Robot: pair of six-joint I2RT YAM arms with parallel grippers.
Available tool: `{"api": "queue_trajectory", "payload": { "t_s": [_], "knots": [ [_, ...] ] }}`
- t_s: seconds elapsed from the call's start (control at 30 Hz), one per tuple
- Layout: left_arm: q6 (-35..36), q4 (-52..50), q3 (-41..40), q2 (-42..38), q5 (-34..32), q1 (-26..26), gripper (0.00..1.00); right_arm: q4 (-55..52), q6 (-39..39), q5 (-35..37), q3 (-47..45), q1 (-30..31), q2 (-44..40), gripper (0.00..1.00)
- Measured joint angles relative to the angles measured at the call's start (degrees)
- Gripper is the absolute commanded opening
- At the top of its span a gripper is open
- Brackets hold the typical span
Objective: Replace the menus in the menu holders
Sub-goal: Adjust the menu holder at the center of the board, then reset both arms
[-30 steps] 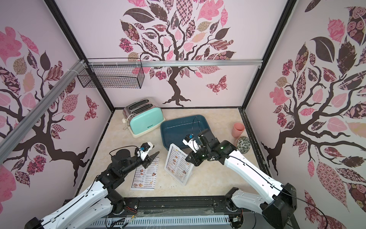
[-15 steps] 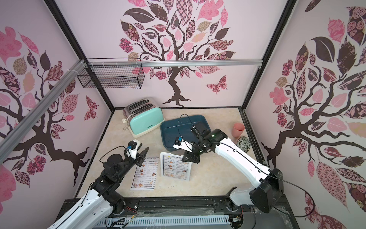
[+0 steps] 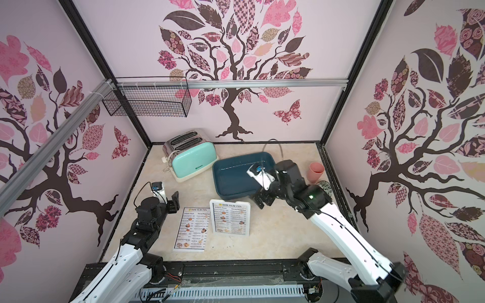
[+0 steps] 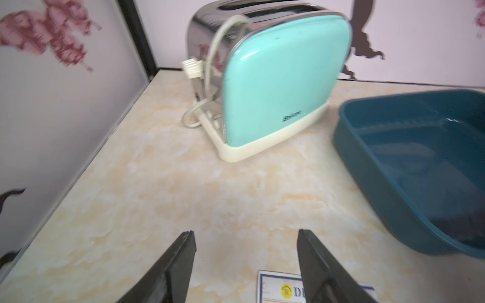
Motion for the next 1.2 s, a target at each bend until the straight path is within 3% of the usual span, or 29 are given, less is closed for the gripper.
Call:
{"api": "queue_trajectory", "payload": {
  "t_s": [0.07, 0.17, 0.23, 0.43, 0.8, 1.03, 1.2],
  "knots": [
    [-0.7, 0.8, 0.1, 2.2, 0.0, 4.8, 0.97, 7.2, 6.3, 3.7, -7.1, -8.9, -3.3, 1.00],
    [-1.1, 2.8, -0.1, 5.5, -0.9, 8.3, 0.98, 19.9, 14.2, 8.5, -19.6, -20.7, -2.0, 1.00],
    [-1.1, 4.9, -0.1, 8.3, -1.2, 9.1, 0.98, 27.8, 16.7, 11.6, -26.8, -23.7, 2.6, 1.00],
    [-0.5, 14.1, -0.1, 20.5, -1.5, 11.6, 0.97, 51.1, 16.7, 15.0, -39.7, -24.2, 16.8, 1.00],
    [0.9, 36.0, -0.2, 35.4, 3.6, 14.0, 0.96, 88.0, 16.6, 10.1, -43.0, -25.6, 33.2, 1.00],
    [2.0, 49.5, 1.0, 49.0, 10.5, 14.5, 0.98, 94.4, 17.2, 9.5, -45.2, -26.1, 34.1, 1.00],
    [3.3, 51.8, 1.1, 49.9, 9.2, 12.2, 0.98, 95.8, 17.7, 9.5, -45.1, -26.2, 34.1, 1.00]
  ]
}}
